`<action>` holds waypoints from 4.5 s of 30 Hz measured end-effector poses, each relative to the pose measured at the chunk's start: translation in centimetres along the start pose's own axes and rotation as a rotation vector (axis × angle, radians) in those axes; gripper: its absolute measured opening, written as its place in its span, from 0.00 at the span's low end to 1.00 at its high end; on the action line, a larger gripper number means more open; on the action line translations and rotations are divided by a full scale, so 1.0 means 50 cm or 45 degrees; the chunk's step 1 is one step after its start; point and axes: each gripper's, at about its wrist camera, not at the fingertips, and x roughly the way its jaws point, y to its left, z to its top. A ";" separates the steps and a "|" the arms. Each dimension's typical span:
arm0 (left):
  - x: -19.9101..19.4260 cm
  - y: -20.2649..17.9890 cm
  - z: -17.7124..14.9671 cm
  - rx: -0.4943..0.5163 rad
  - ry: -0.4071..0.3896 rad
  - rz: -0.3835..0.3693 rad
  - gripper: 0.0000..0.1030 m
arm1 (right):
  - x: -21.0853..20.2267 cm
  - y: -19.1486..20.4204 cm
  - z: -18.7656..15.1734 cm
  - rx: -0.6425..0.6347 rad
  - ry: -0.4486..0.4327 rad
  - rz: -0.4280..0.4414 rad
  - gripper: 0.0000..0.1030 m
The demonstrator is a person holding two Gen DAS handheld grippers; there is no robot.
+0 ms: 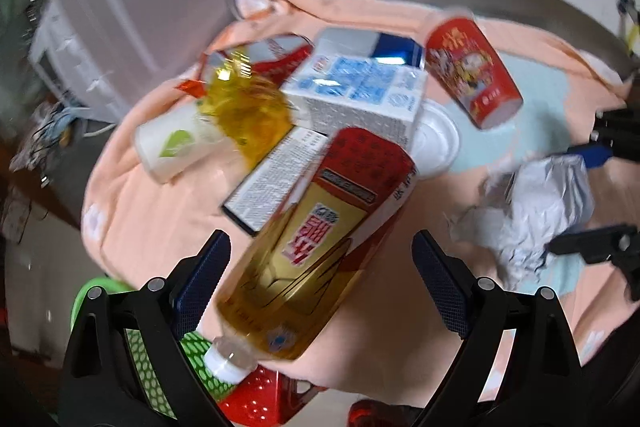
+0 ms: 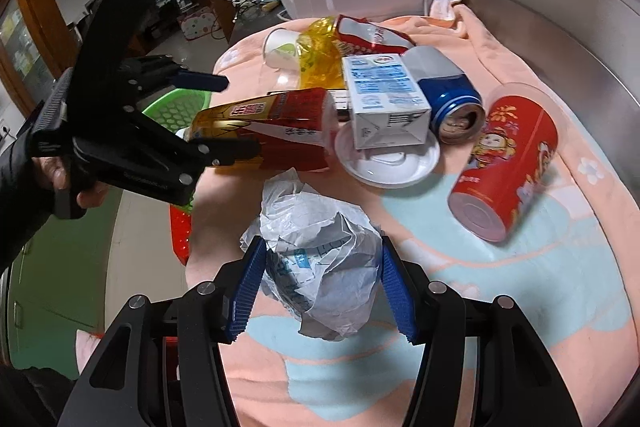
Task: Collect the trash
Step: 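Grasp the yellow-labelled bottle with the left tool while the right tool grasps the crumpled foil wad, then lift the bottle and foil wad and carry both toward the green wastebasket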
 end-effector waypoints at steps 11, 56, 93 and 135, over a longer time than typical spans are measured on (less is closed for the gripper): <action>0.044 0.001 0.004 0.033 0.054 -0.006 0.80 | 0.002 -0.010 -0.002 0.010 0.009 -0.009 0.53; -0.093 0.160 -0.085 -0.472 -0.081 0.127 0.64 | 0.023 0.065 0.087 -0.065 -0.041 0.102 0.53; -0.087 0.137 -0.063 -0.414 -0.089 0.093 0.63 | 0.026 0.068 0.088 -0.074 -0.034 0.104 0.53; -0.101 0.241 -0.137 -0.561 -0.055 0.196 0.62 | 0.068 0.136 0.134 -0.172 -0.037 0.184 0.53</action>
